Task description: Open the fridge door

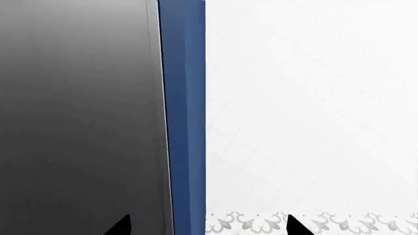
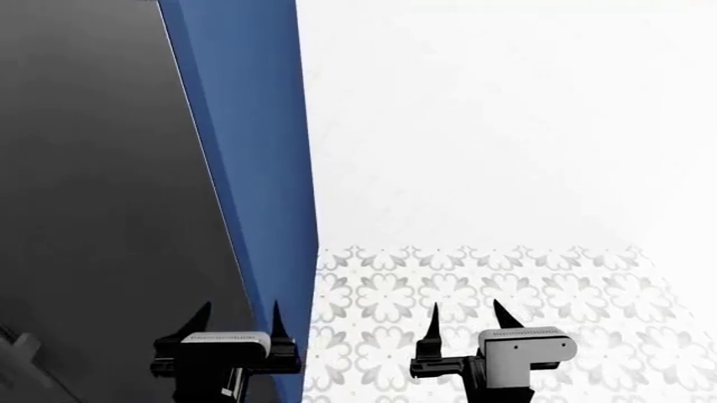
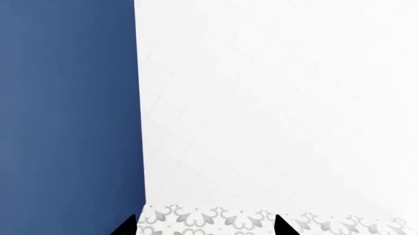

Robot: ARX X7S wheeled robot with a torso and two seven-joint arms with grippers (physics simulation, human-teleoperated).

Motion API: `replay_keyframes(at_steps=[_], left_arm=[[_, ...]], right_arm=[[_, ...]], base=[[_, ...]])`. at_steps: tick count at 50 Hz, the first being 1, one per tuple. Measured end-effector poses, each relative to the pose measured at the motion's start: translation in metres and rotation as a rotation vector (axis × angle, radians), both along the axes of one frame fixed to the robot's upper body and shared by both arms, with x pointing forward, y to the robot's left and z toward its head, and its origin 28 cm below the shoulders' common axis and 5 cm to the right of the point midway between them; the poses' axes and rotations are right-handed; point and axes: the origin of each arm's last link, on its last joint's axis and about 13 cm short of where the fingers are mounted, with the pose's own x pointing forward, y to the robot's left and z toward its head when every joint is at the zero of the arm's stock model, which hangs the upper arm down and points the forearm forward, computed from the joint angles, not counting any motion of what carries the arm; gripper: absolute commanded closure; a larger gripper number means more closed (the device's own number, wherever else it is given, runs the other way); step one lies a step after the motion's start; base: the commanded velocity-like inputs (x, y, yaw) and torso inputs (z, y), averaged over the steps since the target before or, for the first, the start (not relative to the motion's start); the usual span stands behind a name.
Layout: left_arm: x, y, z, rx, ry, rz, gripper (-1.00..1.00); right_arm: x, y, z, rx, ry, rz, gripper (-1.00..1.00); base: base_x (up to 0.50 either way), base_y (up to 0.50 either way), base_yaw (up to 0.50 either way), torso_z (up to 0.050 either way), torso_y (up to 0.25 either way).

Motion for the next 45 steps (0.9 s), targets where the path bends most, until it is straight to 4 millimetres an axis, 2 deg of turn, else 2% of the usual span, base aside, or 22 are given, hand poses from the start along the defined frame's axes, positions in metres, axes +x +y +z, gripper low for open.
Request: replay_keyframes(at_steps=[34, 45], left_arm=[[0.0002, -0.0011, -0.0001, -0.005, 0.002, -0.005, -1.00], [0.0001, -0.0006, -0.0003, -0.003, 0.003, -0.004, -1.00]], right_arm=[[0.0002, -0.0005, 0.0010, -0.012, -0.002, -0.006, -1.00], [-0.0002, 0.0000, 0.0010, -0.013, -0.002, -0.007, -1.00]], base=[[-0.03, 0.40, 0.00, 0.000, 0.000], [0.00, 0.16, 0.00, 0.000, 0.000]])
